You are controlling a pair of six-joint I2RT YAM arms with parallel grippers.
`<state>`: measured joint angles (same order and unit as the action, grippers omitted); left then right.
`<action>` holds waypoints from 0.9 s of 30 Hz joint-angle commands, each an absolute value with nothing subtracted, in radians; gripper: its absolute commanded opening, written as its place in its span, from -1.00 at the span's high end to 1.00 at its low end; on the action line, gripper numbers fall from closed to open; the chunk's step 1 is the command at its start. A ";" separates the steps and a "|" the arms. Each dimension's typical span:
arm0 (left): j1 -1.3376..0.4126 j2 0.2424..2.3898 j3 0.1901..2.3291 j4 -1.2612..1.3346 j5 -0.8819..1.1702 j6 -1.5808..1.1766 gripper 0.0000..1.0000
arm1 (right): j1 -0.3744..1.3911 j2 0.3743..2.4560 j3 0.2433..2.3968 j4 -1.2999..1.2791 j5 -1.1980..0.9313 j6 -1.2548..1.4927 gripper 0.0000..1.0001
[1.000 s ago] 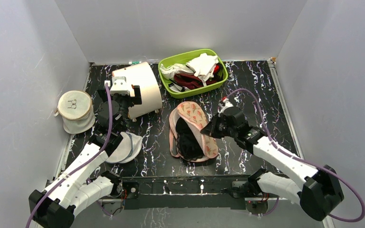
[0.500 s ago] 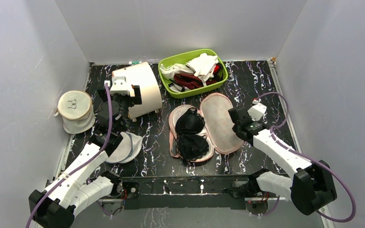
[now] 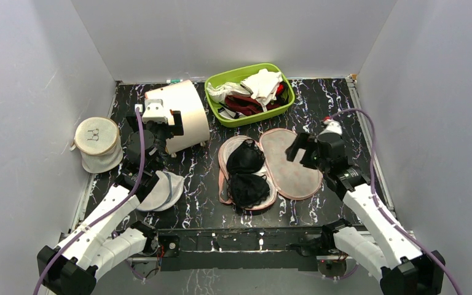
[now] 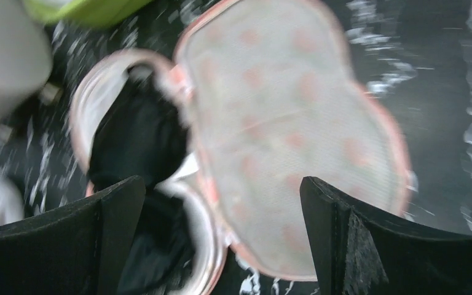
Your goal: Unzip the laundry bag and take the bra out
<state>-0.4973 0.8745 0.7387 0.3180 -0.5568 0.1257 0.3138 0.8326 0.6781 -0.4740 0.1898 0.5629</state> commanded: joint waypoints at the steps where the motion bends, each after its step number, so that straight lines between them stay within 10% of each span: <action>1: -0.494 0.861 0.776 0.323 -0.538 0.106 -0.97 | 0.377 0.932 0.752 -0.408 -0.277 0.343 -0.96; 13: -0.494 0.884 0.776 0.319 -0.546 0.110 -0.97 | 1.214 1.367 0.952 -0.564 0.351 0.400 -0.60; 27: -0.494 0.884 0.776 0.324 -0.551 0.119 -0.97 | 1.363 1.664 1.159 -0.725 0.616 0.374 0.24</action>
